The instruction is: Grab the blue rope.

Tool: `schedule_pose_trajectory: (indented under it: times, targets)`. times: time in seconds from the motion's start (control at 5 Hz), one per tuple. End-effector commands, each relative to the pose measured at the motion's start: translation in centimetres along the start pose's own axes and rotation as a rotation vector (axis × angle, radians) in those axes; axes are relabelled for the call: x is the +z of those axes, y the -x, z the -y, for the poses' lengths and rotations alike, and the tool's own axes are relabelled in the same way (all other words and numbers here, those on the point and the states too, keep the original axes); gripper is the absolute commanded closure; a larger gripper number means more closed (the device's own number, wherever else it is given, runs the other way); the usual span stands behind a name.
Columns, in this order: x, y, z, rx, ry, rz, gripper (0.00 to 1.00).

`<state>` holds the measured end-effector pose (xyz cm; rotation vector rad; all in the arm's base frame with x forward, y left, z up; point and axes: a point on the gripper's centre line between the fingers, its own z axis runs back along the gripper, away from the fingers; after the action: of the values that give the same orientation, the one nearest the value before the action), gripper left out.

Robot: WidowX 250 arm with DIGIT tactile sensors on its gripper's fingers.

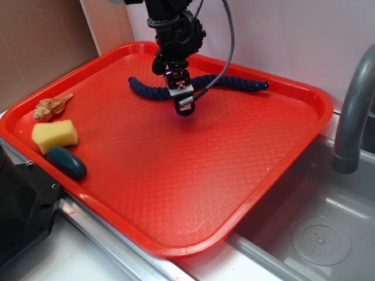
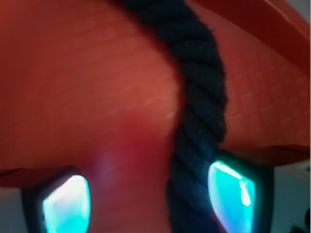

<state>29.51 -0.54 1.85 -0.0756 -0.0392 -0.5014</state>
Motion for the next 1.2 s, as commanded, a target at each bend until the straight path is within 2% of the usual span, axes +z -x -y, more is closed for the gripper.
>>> schedule_pose_trajectory:
  times: [0.0, 0.2, 0.4, 0.6, 0.8, 1.0]
  targets:
    - [-1.1, -0.9, -0.9, -0.019, -0.034, 0.024, 1.0]
    - [0.0, 0.2, 1.4, -0.013, -0.052, 0.075, 1.0]
    - [1.6, 2.0, 3.5, 0.064, -0.017, 0.084, 1.0]
    - [3.5, 3.0, 5.4, 0.07, -0.018, 0.064, 1.0]
    - [7.8, 3.4, 8.4, 0.086, -0.096, 0.076, 1.0]
    - [12.7, 3.8, 10.2, 0.237, -0.107, 0.111, 1.0]
